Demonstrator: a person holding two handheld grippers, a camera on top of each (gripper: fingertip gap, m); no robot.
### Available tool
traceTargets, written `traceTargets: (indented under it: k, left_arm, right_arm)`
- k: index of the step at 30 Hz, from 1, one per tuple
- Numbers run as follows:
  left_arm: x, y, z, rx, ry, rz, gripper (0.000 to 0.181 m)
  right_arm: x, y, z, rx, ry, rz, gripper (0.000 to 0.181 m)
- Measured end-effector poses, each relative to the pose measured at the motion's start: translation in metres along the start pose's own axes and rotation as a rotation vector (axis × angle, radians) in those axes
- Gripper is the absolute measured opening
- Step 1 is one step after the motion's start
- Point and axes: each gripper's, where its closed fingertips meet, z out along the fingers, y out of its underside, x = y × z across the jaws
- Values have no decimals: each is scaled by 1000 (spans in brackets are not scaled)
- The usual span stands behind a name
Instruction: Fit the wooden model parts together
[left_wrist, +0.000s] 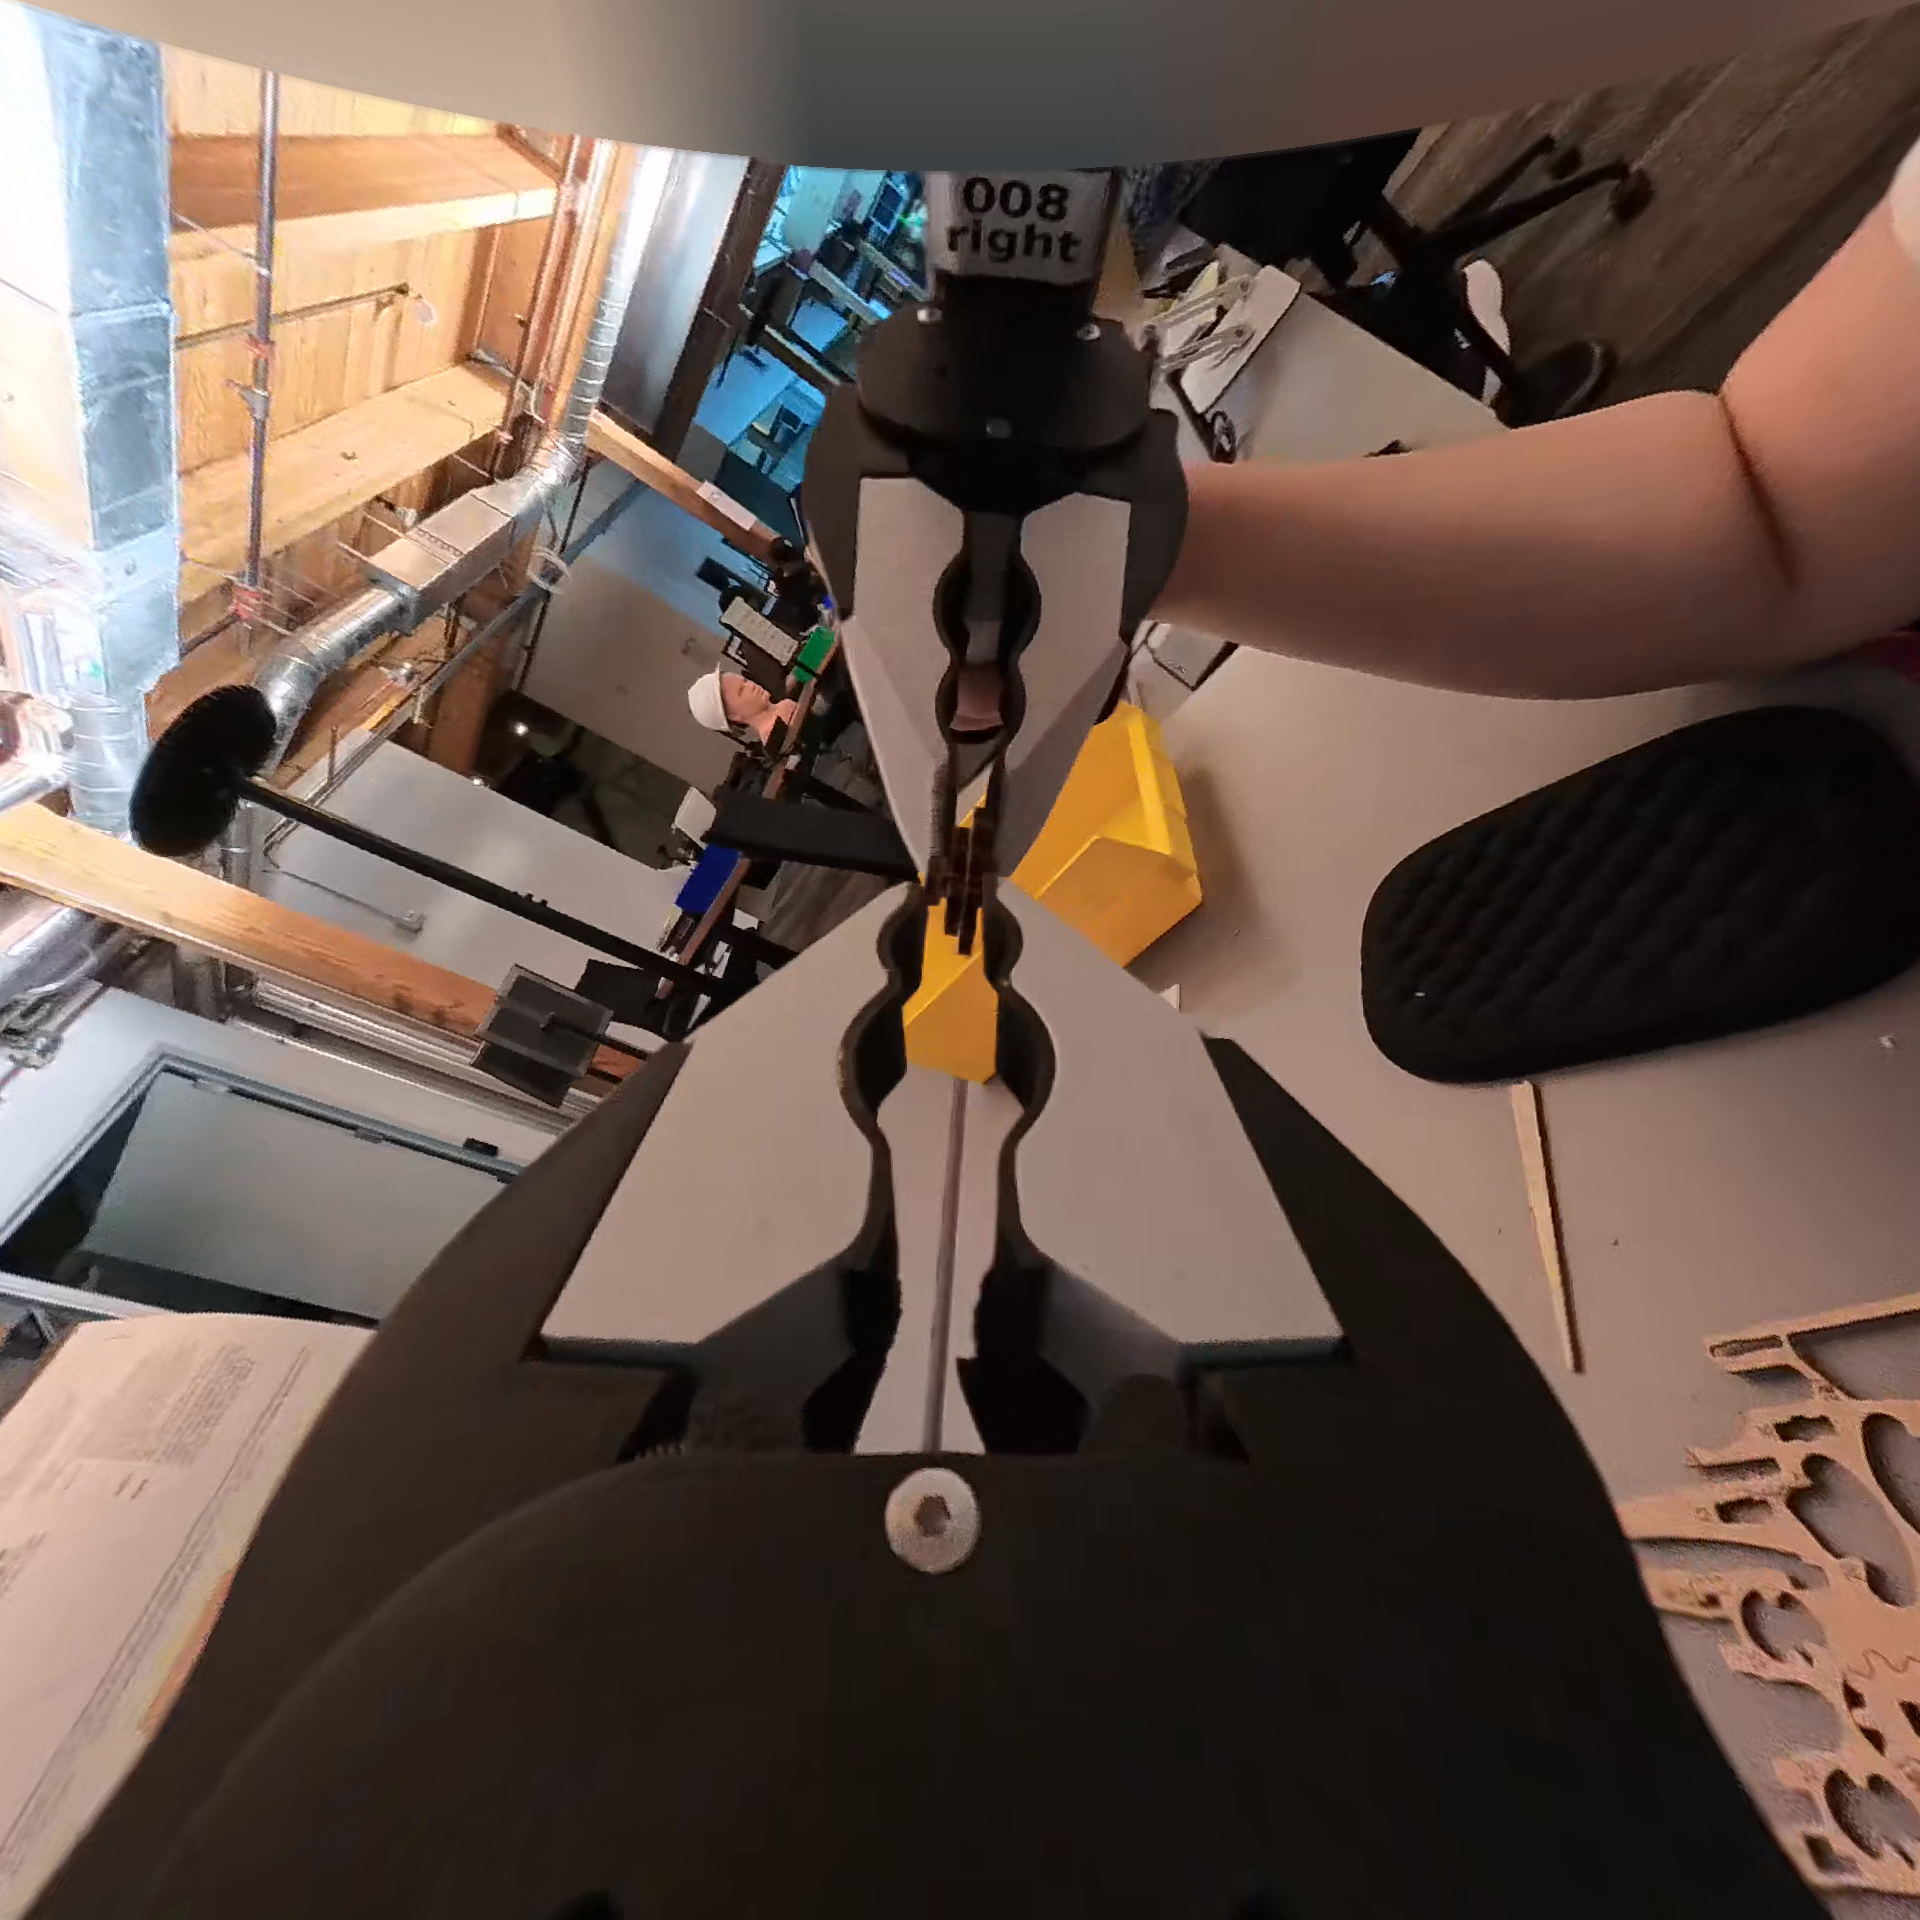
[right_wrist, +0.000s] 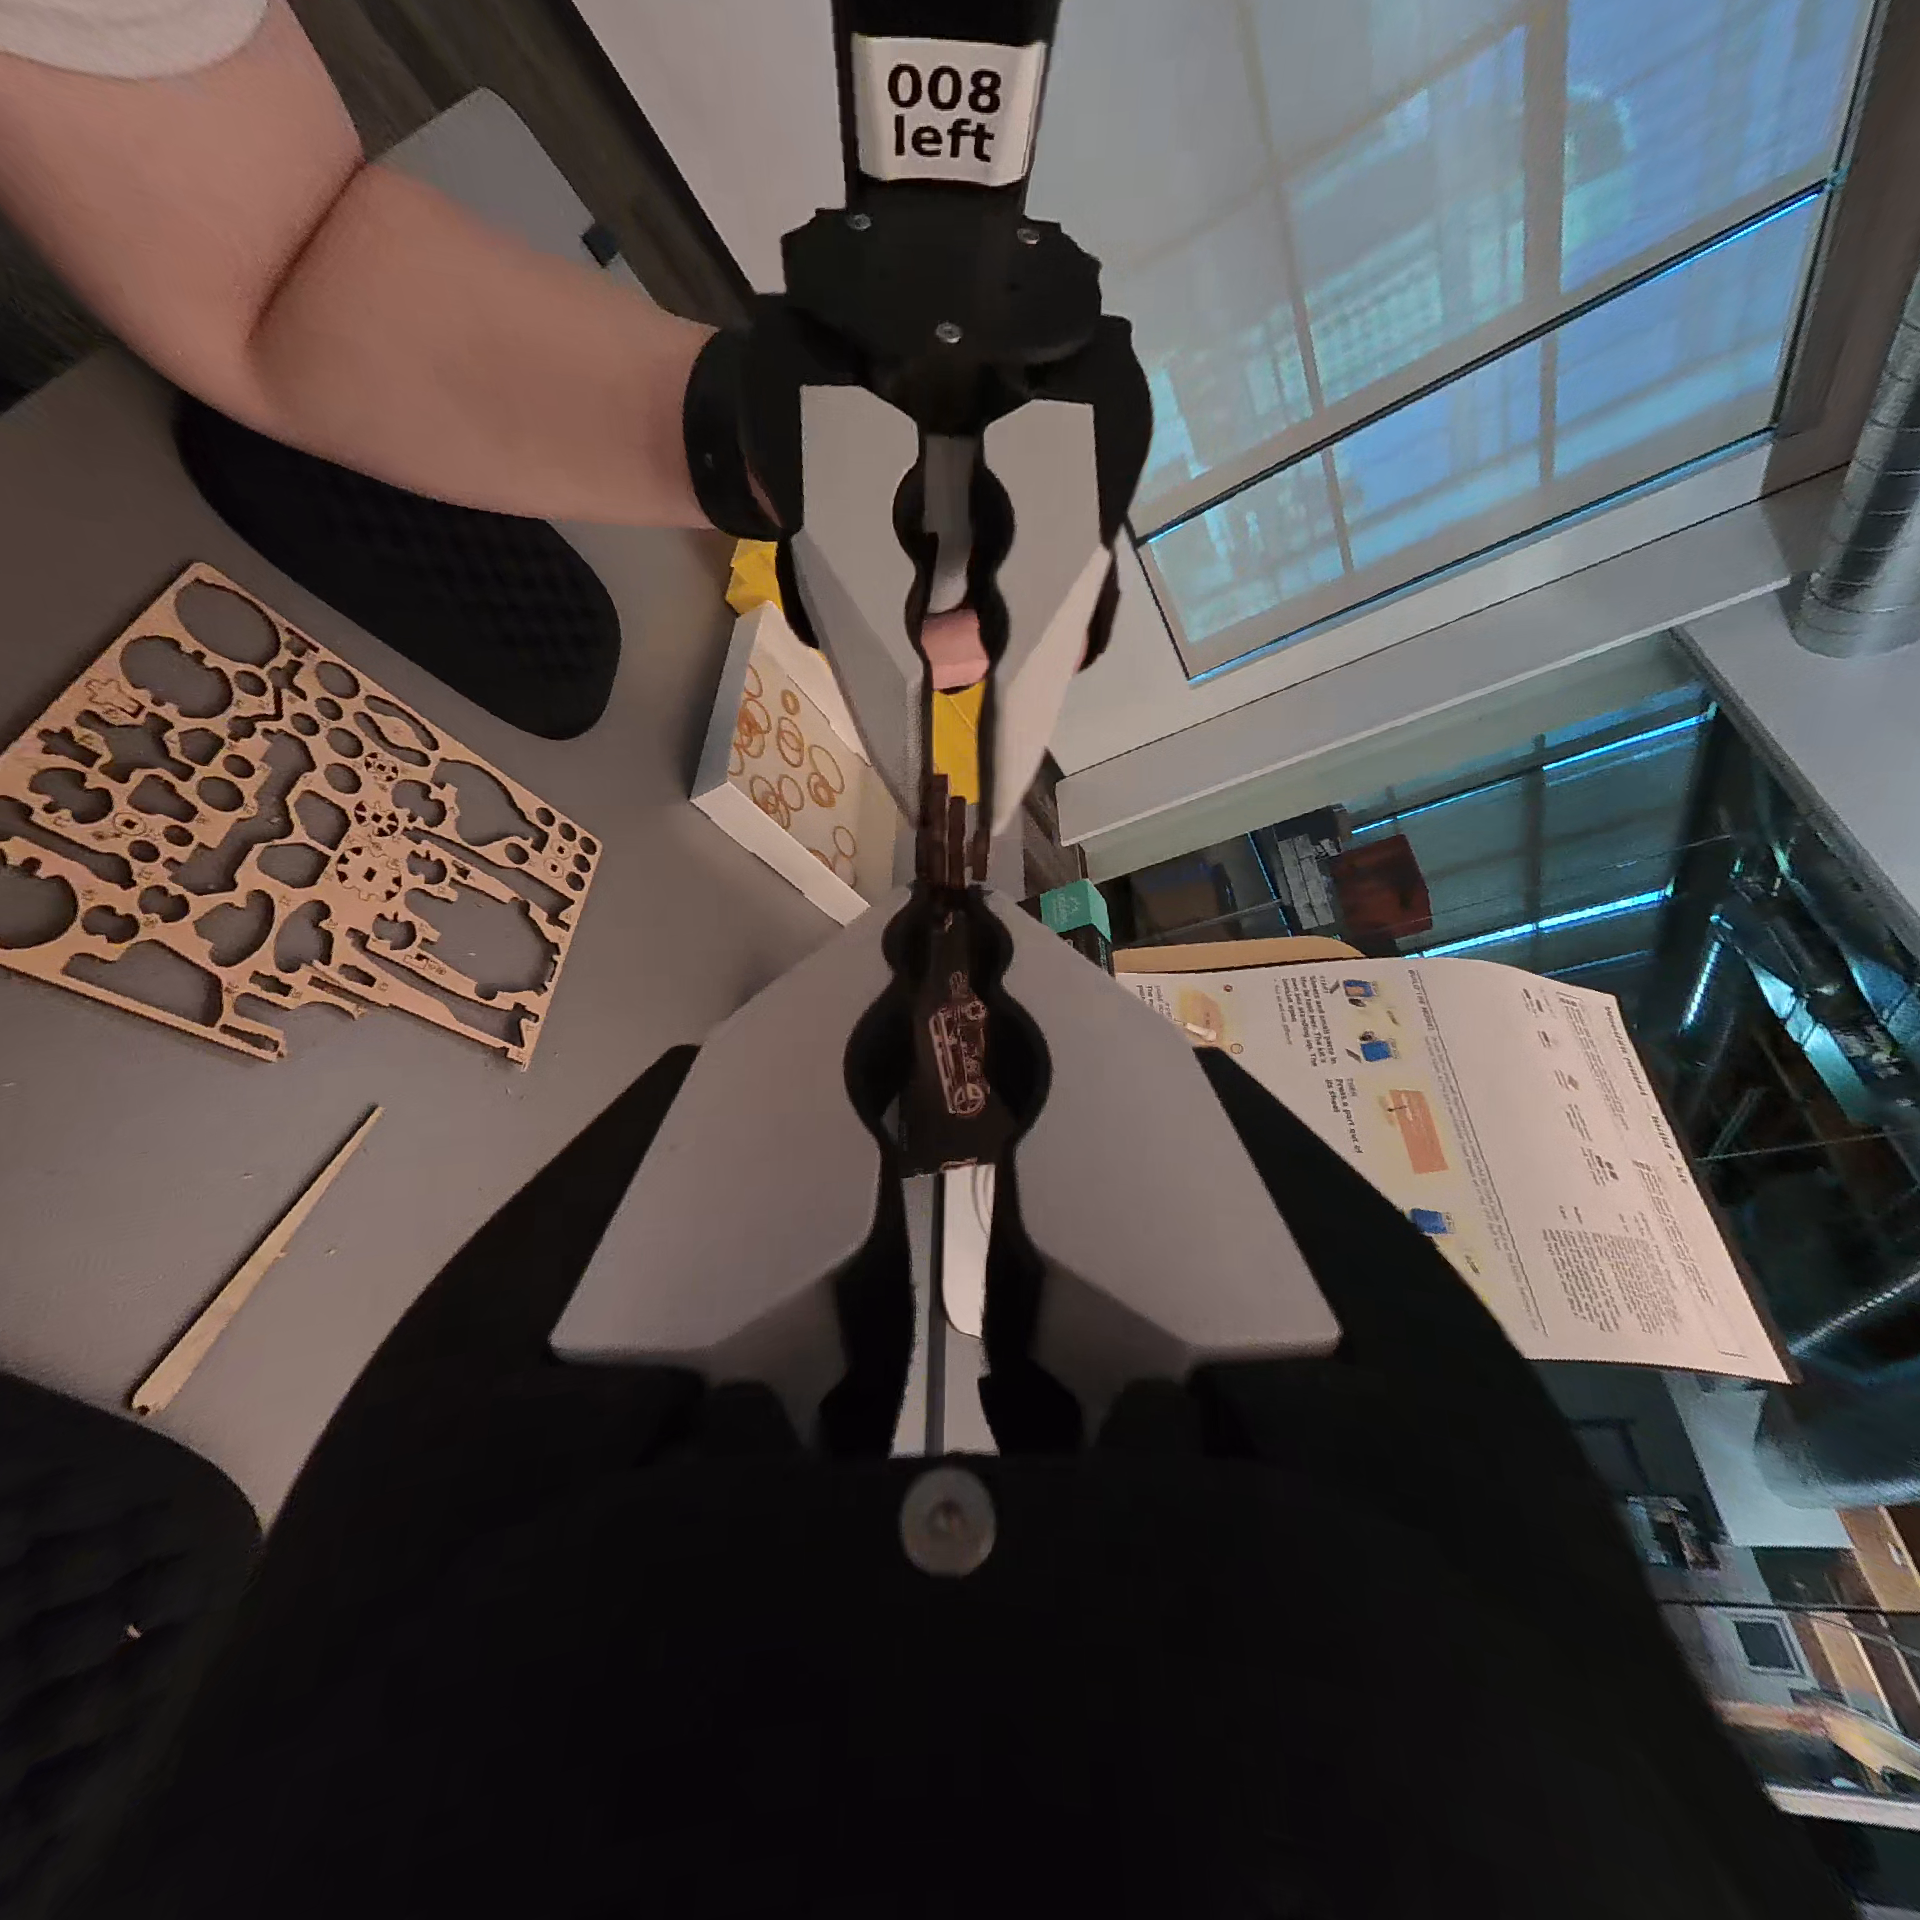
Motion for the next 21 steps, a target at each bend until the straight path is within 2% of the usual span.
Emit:
traceTargets:
  k: [2,13,21]
  left_arm:
    - [2,-1,1,-6,-5,31,5]
    - [6,-3,-1,-26,16,35,14]
    - [9,-4,-1,-15,25,58,4]
  right_arm:
    - [-1,0,-1,7,-9,12,5]
    - [-8,-4,-1,31,-58,26,5]
    - [-7,-5,-2,25,-49,21,5]
